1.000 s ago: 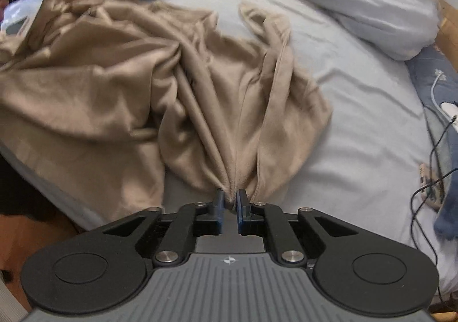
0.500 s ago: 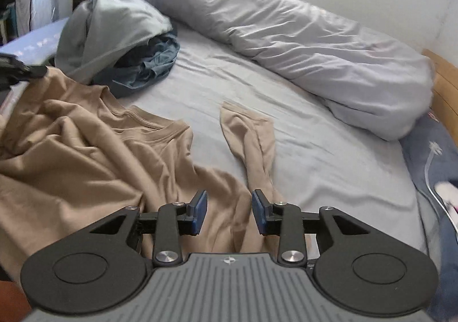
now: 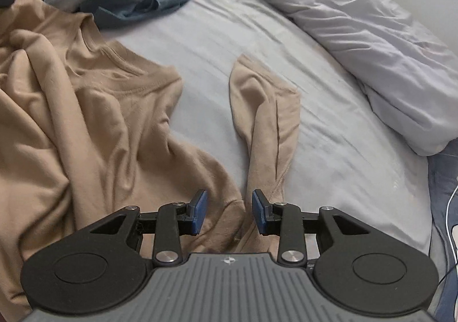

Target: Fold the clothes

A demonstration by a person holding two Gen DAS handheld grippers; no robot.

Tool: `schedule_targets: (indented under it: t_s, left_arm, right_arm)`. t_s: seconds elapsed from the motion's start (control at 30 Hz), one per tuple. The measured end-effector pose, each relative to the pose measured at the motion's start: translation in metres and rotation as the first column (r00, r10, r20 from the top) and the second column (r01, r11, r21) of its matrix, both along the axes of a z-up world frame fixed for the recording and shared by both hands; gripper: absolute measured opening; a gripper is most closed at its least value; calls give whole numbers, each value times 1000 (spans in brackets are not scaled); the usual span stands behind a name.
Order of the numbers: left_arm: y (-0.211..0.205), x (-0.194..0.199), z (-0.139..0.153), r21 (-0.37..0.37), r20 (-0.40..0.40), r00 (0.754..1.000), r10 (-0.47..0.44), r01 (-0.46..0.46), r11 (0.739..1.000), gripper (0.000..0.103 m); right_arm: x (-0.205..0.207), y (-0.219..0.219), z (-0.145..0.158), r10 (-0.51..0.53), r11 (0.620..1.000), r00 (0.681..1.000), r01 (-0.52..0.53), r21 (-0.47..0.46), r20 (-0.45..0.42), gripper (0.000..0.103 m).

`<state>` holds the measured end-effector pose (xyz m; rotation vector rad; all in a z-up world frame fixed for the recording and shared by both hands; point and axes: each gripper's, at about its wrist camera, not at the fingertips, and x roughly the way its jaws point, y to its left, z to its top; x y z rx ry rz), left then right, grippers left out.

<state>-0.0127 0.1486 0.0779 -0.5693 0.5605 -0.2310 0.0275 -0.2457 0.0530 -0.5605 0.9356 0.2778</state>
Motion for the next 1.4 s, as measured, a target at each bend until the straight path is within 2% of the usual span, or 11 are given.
schedule_targets:
  t_s: [0.2, 0.27, 0.37, 0.47, 0.6, 0.8, 0.93, 1.03, 1.1, 1.27, 1.4]
  left_arm:
    - [-1, -1, -1, 11, -2, 1000, -3, 3, 1000, 4]
    - [-1, -1, -1, 16, -2, 1000, -1, 1, 1000, 4]
    - [-1, -2, -1, 20, -3, 1000, -4, 4, 1000, 4]
    - [-1, -4, 1, 30, 0, 1000, -3, 3, 1000, 4]
    - [1, -5, 2, 41, 4, 1000, 3, -3, 999, 4]
    - [0, -7, 4, 118, 25, 999, 21, -24, 993, 4]
    - [-7, -14, 7, 244, 68, 998, 5, -22, 970, 4]
    - [-1, -24, 12, 264, 69, 998, 5, -23, 964, 4]
    - [6, -31, 18, 298, 70, 997, 42, -61, 953, 4]
    - [40, -50, 48, 331, 82, 987, 139, -158, 930, 3]
    - [63, -64, 95, 331, 148, 972, 181, -221, 917, 3]
  right_arm:
    - [5, -3, -6, 19, 1000, 999, -19, 5, -41, 32]
    - [4, -3, -6, 21, 1000, 999, -20, 21, -48, 22]
    - [2, -4, -6, 9, 999, 999, -7, 38, -38, 21]
    - [1, -3, -9, -11, 999, 1000, 12, 42, -24, 12]
    - [-2, -4, -5, -49, 997, 999, 49, 67, 3, 6]
    - [-24, -1, 13, -122, 989, 985, 110, 97, 126, 4]
    - [-54, 9, 35, -157, 984, 957, 132, 116, 243, 3]
    - [-83, 18, 55, -164, 984, 933, 130, 124, 321, 3]
    - [-101, 22, 68, -167, 984, 917, 130, 124, 362, 3]
    - [-133, 21, 112, -179, 982, 877, 129, 141, 445, 3]
    - [-151, 15, 149, -189, 981, 838, 138, 136, 512, 3]
